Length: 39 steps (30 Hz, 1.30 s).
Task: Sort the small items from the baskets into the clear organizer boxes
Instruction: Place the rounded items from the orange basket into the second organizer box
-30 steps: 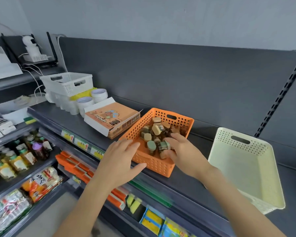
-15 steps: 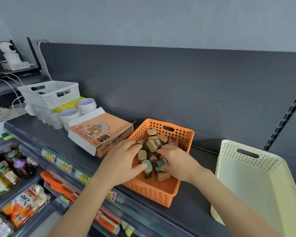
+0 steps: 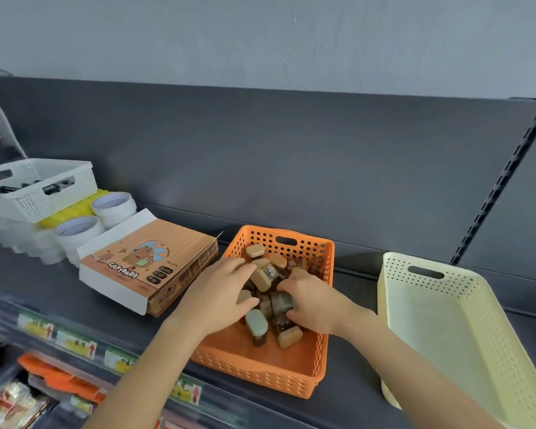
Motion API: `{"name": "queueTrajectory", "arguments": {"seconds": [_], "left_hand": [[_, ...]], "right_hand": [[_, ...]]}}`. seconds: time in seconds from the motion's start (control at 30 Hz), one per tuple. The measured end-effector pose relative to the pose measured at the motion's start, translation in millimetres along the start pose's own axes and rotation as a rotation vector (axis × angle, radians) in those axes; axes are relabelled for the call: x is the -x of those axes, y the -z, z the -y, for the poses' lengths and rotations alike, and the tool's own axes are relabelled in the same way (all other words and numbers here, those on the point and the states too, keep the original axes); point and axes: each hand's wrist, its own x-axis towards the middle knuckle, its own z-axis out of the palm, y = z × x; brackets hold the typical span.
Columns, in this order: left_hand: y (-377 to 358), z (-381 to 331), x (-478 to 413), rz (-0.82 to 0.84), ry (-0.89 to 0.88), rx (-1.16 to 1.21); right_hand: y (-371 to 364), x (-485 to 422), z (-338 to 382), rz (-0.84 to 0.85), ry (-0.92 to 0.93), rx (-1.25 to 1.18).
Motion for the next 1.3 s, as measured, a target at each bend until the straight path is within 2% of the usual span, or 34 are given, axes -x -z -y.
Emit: {"name": "queueTrajectory", "arguments": {"seconds": [0.17, 0.37, 0.5, 0.67, 0.83, 1.07, 1.3], "left_hand": [[-8, -3, -19, 0.019, -0.017, 0.010], [-24, -17, -46, 0.022, 0.072, -0.008], [-28, -20, -51, 0.060, 0.079, -0.028], [-22, -17, -51, 0.019, 0.065, 0.015], [-10, -11, -46, -0.040, 0.031, 0.081], [1, -7, -37, -0.096, -0.133, 0.102], [8, -28, -38, -0.081, -0.195, 0.197]], "right_hand": [[14, 1, -4, -0.126, -0.095, -0.020], [17, 8, -12, -0.236, -0.173, -0.040], [20, 9, -12, -0.263, -0.190, -0.066], [19, 6, -8, -0.279, -0.196, -0.079], [17, 5, -3, -0.312, -0.197, -0.085], [16, 14, 8, -0.384, -0.242, -0.081], [24, 43, 19, -0.480, -0.386, -0.105]]}}
